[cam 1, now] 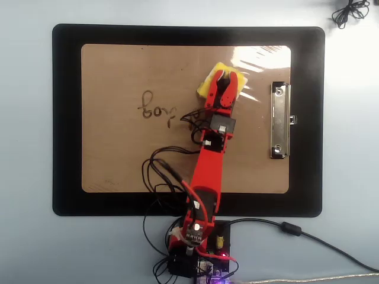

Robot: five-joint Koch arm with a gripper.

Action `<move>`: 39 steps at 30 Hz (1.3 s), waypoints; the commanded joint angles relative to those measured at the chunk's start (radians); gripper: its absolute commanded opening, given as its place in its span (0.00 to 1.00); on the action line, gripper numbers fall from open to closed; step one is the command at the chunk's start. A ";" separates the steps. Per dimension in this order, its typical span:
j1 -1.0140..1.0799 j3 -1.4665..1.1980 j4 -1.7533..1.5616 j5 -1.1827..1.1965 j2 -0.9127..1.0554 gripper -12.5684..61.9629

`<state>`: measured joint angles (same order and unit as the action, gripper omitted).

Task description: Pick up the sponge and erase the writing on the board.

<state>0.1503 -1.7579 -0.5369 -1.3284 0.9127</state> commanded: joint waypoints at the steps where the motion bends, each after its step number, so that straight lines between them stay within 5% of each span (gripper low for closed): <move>1: -0.011 -0.067 0.002 -0.031 -0.012 0.06; 8: -0.038 -0.851 0.043 -0.043 0.736 0.06; 10: -0.038 -0.841 0.048 -0.051 0.704 0.06; 15: -0.034 -0.341 0.048 -0.066 0.247 0.06; 22: -0.158 -0.905 0.057 -0.163 0.811 0.06; 24: -0.167 -0.884 0.060 -0.196 0.765 0.06; 29: -0.161 -0.374 0.060 -0.189 0.301 0.06; 35: -0.245 -0.887 0.080 -0.198 0.795 0.06; 39: -0.262 -0.641 0.075 -0.198 0.528 0.06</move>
<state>-0.1028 -2.4682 -0.4449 -1.5033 1.5340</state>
